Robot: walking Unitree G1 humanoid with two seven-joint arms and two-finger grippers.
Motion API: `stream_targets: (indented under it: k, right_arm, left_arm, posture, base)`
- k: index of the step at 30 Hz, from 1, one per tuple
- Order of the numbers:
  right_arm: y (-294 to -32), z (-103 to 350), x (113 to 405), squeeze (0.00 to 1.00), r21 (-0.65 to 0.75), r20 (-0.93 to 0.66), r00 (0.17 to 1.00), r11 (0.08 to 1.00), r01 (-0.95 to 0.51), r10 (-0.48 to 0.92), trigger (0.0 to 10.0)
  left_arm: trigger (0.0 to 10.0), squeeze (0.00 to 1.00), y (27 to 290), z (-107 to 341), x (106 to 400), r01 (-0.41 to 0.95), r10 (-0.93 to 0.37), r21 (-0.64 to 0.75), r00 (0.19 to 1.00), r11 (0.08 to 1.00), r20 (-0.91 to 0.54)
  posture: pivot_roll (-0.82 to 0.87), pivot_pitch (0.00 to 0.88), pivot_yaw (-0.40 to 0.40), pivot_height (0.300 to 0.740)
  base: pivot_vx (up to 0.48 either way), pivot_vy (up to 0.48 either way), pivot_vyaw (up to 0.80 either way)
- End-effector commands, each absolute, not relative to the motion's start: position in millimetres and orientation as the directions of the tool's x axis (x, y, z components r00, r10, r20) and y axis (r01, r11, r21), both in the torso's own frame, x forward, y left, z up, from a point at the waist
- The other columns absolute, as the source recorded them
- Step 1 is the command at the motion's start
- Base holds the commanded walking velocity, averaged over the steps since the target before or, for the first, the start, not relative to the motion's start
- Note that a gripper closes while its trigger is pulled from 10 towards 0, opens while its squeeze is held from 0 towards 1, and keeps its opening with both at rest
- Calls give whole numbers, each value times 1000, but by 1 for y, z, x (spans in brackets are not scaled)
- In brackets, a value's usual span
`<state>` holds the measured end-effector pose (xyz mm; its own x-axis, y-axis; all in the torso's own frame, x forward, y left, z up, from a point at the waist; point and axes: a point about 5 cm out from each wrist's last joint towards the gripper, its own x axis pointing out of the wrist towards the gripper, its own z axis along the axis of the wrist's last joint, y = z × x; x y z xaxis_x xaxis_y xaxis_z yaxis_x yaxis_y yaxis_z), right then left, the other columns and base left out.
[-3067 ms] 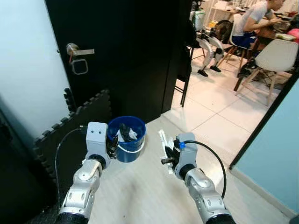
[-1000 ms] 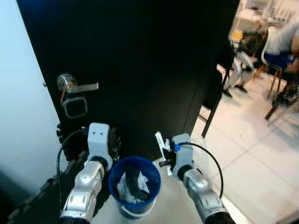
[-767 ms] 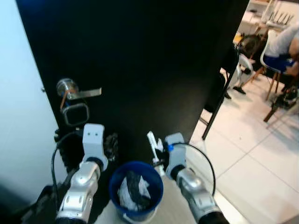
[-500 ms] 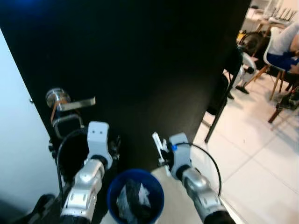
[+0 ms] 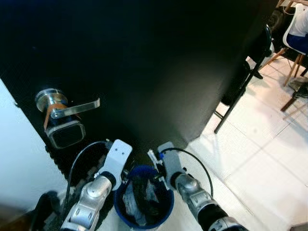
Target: Clean up the room
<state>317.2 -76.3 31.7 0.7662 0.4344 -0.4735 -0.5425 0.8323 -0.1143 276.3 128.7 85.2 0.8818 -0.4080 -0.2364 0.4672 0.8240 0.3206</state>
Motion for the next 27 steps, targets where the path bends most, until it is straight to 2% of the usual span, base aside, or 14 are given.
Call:
stream_targets:
  k: [1,4,6,8,10,15,17,20,27]
  right_arm:
    - [-73,22,310,0,-125,-521,720,795,-594,457,10000]
    - [-61,17,305,0,-124,-559,669,748,-652,490,10000]
    - [-57,18,306,0,-111,-551,672,754,-647,495,10000]
    - [-57,18,306,0,-111,-551,672,754,-647,495,10000]
    - [-48,24,309,0,-81,-512,700,783,-617,498,10000]
    - [-41,35,316,0,-88,-452,747,809,-581,487,10000]
    - [-37,47,325,0,-164,-399,788,809,-565,469,10000]
    - [-37,55,331,0,-224,-378,803,796,-562,461,10000]
    - [-38,60,336,0,-225,-363,816,807,-546,451,10000]
  left_arm:
    - [10000,0,129,79,264,552,-460,357,831,754,-313]
    - [10000,0,146,77,248,622,-478,454,782,638,-399]
    - [10000,0,153,78,245,615,-461,479,788,626,-409]
    - [10000,0,153,78,245,615,-461,479,788,626,-409]
    - [10000,0,166,82,240,583,-421,500,811,640,-407]
    - [10000,0,172,87,236,568,-407,512,822,644,-399]
    - [10000,0,174,91,233,571,-408,531,820,626,-402]
    - [10000,0,175,93,231,581,-409,537,813,611,-414]
    - [10000,0,176,95,229,582,-404,537,812,610,-421]
  posture:
    - [43,336,-116,740]
    - [81,370,-124,740]
    - [96,383,-131,740]
    - [96,383,-131,740]
    - [120,392,-140,740]
    - [141,393,-141,740]
    - [146,392,-140,740]
    - [148,388,-140,740]
    - [153,387,-141,740]
  base:
    - [0,0,0]
    - [0,0,0]
    - [0,0,0]
    - [0,0,0]
    - [0,0,0]
    - [0,0,0]
    - [0,0,0]
    - [0,0,0]
    - [0,0,0]
